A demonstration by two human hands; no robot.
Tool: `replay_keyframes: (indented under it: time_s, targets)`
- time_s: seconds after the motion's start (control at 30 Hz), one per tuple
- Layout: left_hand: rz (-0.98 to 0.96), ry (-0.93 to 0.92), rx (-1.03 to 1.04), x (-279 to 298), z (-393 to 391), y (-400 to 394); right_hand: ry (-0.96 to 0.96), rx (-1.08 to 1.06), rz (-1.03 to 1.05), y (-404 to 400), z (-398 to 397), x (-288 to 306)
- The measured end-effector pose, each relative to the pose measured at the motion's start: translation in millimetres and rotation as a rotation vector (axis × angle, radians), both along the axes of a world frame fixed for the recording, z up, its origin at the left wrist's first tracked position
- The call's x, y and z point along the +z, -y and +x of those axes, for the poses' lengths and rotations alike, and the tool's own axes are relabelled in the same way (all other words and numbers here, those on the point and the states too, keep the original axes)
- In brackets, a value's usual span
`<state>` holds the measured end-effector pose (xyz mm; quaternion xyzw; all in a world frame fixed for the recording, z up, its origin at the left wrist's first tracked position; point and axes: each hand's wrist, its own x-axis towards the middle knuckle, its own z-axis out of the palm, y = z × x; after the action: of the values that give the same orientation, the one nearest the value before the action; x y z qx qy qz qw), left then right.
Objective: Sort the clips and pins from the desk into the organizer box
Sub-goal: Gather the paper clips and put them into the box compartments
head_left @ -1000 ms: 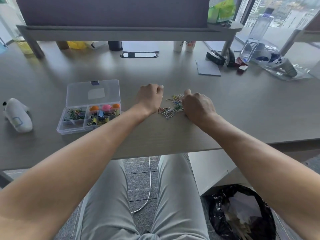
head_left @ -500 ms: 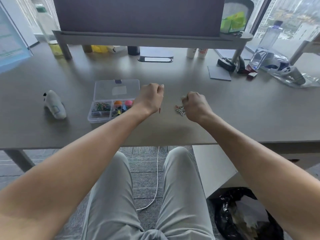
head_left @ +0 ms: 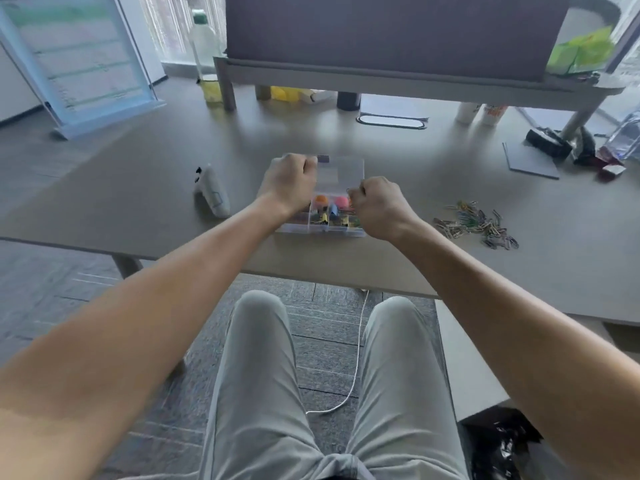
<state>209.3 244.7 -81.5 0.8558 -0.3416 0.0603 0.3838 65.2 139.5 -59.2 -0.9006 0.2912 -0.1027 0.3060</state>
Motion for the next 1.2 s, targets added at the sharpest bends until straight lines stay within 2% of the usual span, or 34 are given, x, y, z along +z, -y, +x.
replay_keyframes:
  time_s: [0.33, 0.57, 0.67, 0.87, 1.2]
  targets:
    - [0.100, 0.045, 0.040, -23.2, 32.5, -5.1, 0.022, 0.083, -0.036, -16.2, 35.7, 3.0]
    - [0.322, 0.384, -0.003, -28.5, 18.6, -12.3, 0.023, 0.061, -0.058, -12.8, 41.9, 1.0]
    - [0.344, 0.471, -0.001, -30.0, 13.6, -17.4, 0.017, 0.061, -0.079, -13.0, 40.9, -0.1]
    - [0.348, 0.496, -0.021, -29.9, 7.7, -20.8, -0.007, 0.043, -0.089, -14.7, 38.1, -4.3]
    - [0.255, 0.393, -0.024, -27.9, 9.1, -29.2, -0.002, 0.062, -0.077, -15.3, 40.6, -4.6]
